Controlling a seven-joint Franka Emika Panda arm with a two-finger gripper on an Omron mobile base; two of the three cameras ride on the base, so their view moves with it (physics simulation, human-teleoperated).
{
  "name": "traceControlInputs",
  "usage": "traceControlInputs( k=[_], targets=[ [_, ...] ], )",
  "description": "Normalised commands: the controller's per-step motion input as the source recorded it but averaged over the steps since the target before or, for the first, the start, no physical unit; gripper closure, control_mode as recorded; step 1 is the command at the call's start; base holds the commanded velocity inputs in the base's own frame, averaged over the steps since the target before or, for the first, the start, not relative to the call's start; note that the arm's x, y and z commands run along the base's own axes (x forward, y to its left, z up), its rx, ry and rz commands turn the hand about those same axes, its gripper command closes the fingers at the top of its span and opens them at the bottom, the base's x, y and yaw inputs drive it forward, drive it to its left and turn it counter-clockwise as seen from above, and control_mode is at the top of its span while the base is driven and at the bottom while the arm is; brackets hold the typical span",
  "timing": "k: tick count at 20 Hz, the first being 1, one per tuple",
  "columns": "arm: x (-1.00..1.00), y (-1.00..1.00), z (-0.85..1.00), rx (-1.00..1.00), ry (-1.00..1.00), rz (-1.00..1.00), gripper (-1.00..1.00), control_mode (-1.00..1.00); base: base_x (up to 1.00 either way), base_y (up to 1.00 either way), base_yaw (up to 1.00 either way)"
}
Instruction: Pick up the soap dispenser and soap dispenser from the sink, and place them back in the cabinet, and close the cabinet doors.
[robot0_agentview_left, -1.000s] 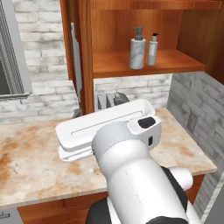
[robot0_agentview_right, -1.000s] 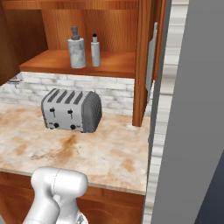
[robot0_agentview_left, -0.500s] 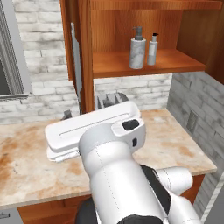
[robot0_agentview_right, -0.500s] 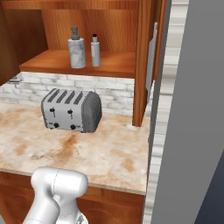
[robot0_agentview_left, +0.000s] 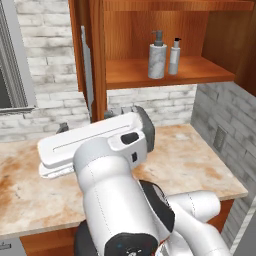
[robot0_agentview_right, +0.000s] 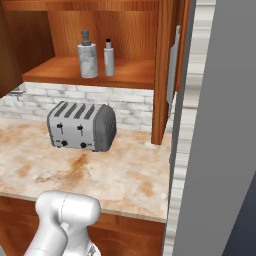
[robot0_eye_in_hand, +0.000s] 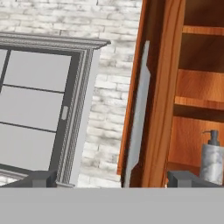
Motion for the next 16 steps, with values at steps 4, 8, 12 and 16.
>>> traceControlInputs(
  k=[4,8,12,16],
  targets=[
    [0.15,0.17,0.00,0.00,0.00,0.00,-1.00,-1.00,0.00,0.00,0.00],
    [0.23,0.10,-0.06,0.00,0.00,0.00,-1.00,-1.00,0.00,0.00,0.00],
    [0.22,0.15,-0.05,0.00,0.00,0.00,-1.00,-1.00,0.00,0.00,0.00],
    [0.24,0.01,0.00,0.00,-0.01,0.00,-1.00,-1.00,0.00,0.00,0.00]
  ],
)
